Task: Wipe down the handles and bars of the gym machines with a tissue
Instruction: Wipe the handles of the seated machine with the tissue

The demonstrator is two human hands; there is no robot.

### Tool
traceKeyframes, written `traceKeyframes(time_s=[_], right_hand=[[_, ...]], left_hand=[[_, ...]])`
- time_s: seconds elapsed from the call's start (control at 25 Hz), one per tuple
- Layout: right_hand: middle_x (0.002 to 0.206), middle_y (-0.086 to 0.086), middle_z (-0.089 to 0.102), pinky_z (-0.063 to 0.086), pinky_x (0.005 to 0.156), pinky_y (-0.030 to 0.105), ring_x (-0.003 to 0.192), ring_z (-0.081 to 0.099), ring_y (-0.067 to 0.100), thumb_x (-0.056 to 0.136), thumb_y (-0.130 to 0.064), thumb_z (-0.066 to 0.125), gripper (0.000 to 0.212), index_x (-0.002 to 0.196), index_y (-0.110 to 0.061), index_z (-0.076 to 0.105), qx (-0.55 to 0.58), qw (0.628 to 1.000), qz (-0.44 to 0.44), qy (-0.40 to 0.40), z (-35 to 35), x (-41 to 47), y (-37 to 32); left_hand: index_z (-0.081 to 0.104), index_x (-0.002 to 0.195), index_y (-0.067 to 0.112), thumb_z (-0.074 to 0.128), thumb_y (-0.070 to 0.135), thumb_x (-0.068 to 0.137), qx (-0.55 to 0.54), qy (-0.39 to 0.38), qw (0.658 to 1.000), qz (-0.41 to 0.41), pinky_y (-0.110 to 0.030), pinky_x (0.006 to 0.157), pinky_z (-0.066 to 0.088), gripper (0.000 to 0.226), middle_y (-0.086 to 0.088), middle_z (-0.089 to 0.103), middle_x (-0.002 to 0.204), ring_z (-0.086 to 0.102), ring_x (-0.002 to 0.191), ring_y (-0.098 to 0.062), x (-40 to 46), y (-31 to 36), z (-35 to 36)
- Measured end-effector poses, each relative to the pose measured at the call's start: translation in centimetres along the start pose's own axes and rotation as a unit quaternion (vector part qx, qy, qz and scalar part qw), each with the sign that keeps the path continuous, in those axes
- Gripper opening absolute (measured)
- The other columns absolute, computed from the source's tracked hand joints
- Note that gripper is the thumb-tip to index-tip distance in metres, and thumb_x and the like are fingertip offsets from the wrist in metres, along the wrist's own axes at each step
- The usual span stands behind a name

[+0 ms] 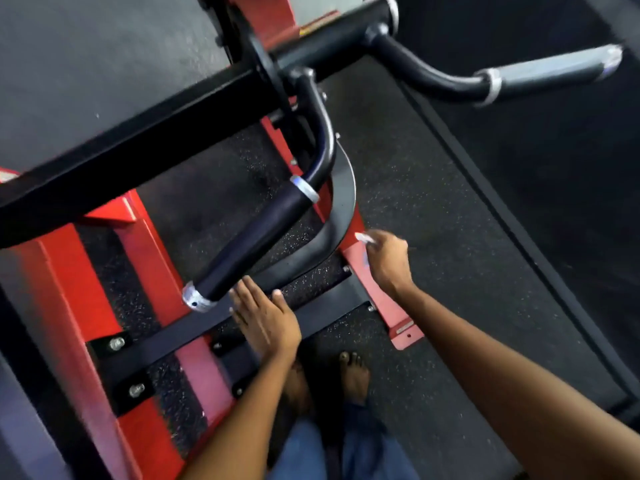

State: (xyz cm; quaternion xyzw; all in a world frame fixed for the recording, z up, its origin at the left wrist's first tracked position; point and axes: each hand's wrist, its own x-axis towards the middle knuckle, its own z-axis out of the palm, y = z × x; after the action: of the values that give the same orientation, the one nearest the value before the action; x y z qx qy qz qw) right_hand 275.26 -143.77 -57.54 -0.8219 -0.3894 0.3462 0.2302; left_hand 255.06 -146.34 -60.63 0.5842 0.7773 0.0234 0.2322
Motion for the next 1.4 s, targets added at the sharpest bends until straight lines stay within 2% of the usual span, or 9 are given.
traceKeyframes(time_s=[0.12,0.32,0.44,0.6,0.72,0.96,1.12,1.32,1.4], right_hand=[[0.11,0.013,0.065,0.046,0.09,0.037,0.102,0.061,0.025,0.087,-0.009,0.042,0.029,0.101,-0.002,0.067,-0.056,0.981,-0.18,0.052,1.6,5.3,-1.7],[0.147,0.017,0.035,0.013,0.113,0.023,0.14,0.026,0.026,0.095,-0.001,0.04,0.04,0.134,0.0,0.047,-0.204,0.943,-0.262,-0.027,4.2,8.2,0.4],[0.144,0.022,0.037,0.021,0.113,0.034,0.137,0.03,0.035,0.082,0.015,0.043,0.051,0.132,0.005,0.047,-0.17,0.937,-0.3,-0.062,6.3,3.8,2.9],[0.131,0.022,0.053,0.043,0.1,0.042,0.12,0.052,0.036,0.068,0.023,0.057,0.057,0.123,0.007,0.055,-0.227,0.86,-0.43,-0.154,6.1,1.3,2.6],[0.129,0.02,0.056,0.027,0.107,0.027,0.124,0.05,0.033,0.081,0.009,0.052,0.04,0.119,0.003,0.06,-0.198,0.914,-0.351,-0.031,4.1,6.3,0.9],[0.136,0.014,0.051,0.014,0.113,0.036,0.135,0.036,0.033,0.09,-0.006,0.045,0.037,0.124,0.0,0.057,-0.137,0.951,-0.278,0.005,9.5,2.1,2.2],[0.123,0.018,0.06,0.019,0.109,0.04,0.122,0.05,0.04,0.087,-0.01,0.04,0.039,0.115,0.004,0.062,-0.153,0.91,-0.383,-0.028,15.3,-1.1,0.5],[0.138,0.015,0.049,0.018,0.114,0.037,0.132,0.039,0.03,0.082,0.001,0.04,0.05,0.131,-0.002,0.051,-0.277,0.715,-0.612,-0.196,11.2,1.9,2.8],[0.142,0.014,0.044,0.009,0.116,0.03,0.135,0.031,0.025,0.081,0.007,0.043,0.054,0.134,-0.003,0.047,-0.292,0.713,-0.596,-0.224,7.9,3.5,3.8]], left_hand=[[0.043,0.132,-0.014,0.035,0.03,0.091,-0.002,0.064,0.997,-0.036,-0.059,0.109,0.028,0.06,-0.035,0.046,0.136,0.042,0.128,-0.049,2.9,-1.8,1.2],[0.033,0.141,-0.013,0.023,0.04,0.093,0.021,0.059,0.997,-0.032,-0.057,0.114,0.017,0.071,-0.033,0.033,0.147,0.029,0.137,-0.047,3.5,-5.3,2.6],[0.027,0.145,-0.009,0.027,0.038,0.095,0.008,0.06,0.998,-0.032,-0.055,0.117,0.011,0.069,-0.028,0.026,0.152,0.021,0.142,-0.044,3.5,-5.5,2.8],[0.021,0.147,-0.007,0.026,0.037,0.097,0.002,0.057,0.998,-0.031,-0.052,0.118,0.006,0.068,-0.026,0.02,0.155,0.015,0.144,-0.042,3.4,-5.2,2.2],[0.012,0.151,-0.002,0.025,0.037,0.103,0.01,0.051,0.998,-0.031,-0.048,0.119,0.0,0.063,-0.021,0.012,0.158,0.006,0.147,-0.036,3.4,-5.6,2.8],[0.011,0.152,0.002,0.005,0.048,0.093,0.02,0.072,0.997,-0.026,-0.046,0.118,-0.001,0.075,-0.016,0.01,0.16,0.004,0.148,-0.032,3.5,-6.0,3.3],[0.007,0.152,0.004,0.011,0.042,0.1,0.011,0.062,0.998,-0.016,-0.044,0.118,-0.005,0.065,-0.013,0.005,0.161,-0.002,0.149,-0.029,3.6,-6.6,3.4],[0.007,0.153,0.004,0.019,0.034,0.1,0.02,0.041,0.999,-0.026,-0.044,0.118,-0.004,0.062,-0.012,0.002,0.161,-0.005,0.149,-0.028,3.8,-6.3,3.0],[0.006,0.153,0.004,0.023,0.032,0.103,0.028,0.026,0.999,-0.027,-0.044,0.118,-0.005,0.059,-0.013,0.0,0.161,-0.007,0.149,-0.028,3.7,-6.1,2.8]])
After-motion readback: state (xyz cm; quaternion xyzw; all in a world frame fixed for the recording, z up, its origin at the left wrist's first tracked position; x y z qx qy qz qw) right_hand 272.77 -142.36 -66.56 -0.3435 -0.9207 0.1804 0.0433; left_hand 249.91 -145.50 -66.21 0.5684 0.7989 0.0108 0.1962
